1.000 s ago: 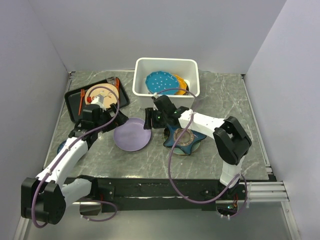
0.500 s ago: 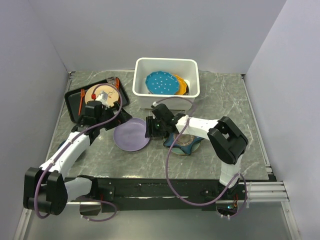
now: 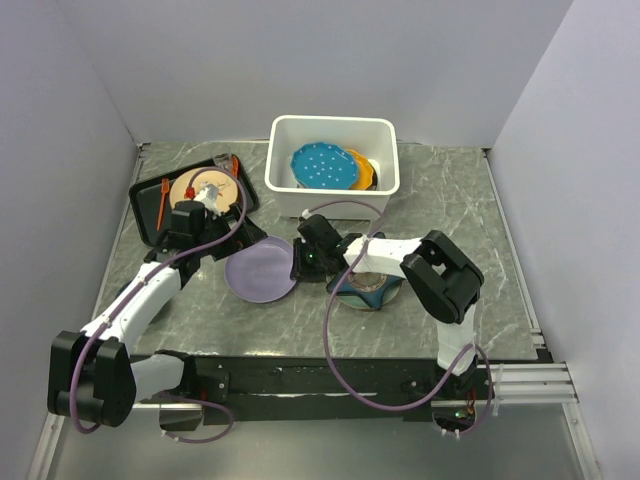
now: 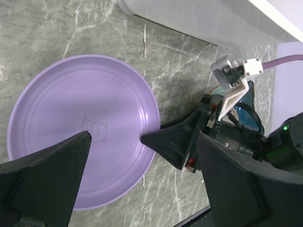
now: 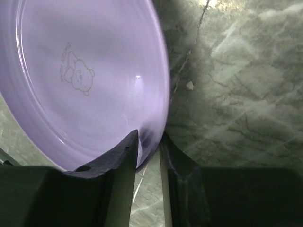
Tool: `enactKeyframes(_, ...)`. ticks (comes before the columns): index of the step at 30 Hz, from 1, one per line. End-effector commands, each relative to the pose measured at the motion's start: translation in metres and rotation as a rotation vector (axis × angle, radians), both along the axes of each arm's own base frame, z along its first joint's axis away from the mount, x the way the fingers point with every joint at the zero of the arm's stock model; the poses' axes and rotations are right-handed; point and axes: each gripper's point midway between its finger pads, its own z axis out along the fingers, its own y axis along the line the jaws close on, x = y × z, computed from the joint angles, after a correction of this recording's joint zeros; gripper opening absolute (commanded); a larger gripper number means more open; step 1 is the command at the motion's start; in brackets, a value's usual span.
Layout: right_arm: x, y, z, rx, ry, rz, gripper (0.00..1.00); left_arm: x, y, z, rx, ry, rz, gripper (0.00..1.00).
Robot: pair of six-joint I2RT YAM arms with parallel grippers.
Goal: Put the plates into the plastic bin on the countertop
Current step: Pick up the plate at the center of the board.
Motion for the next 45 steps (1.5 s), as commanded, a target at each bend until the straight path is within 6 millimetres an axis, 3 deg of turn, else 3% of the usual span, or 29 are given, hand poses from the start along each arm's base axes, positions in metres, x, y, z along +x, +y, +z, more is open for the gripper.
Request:
enactKeyframes(1,0.001,0.005,-0.010,-0.023,0.001,0.008,0.25,0.004,0.000,0.025,-0.013,-0.088,-0.006,0.99)
enactKeyframes(9,0.002,0.008,-0.006,-0.026,-0.007,0.036,0.10,-0.003,0.011,0.032,0.009,-0.106,0.047,0.99)
enactKeyframes(21,0.006,0.012,0.010,-0.019,-0.032,0.067,0.01,-0.012,0.020,0.035,0.019,-0.114,0.099,0.99)
enactKeyframes(36,-0.001,-0.003,0.027,0.008,-0.057,0.019,0.00,0.017,-0.007,0.023,-0.059,-0.111,-0.001,0.99)
enactKeyframes(42,-0.005,-0.013,0.046,0.021,-0.083,-0.013,0.00,0.026,-0.010,0.006,-0.046,-0.064,-0.004,0.99)
enactKeyframes(45,-0.008,-0.014,0.055,0.036,-0.087,-0.010,0.00,0.033,-0.009,0.012,-0.043,-0.097,0.009,0.99)
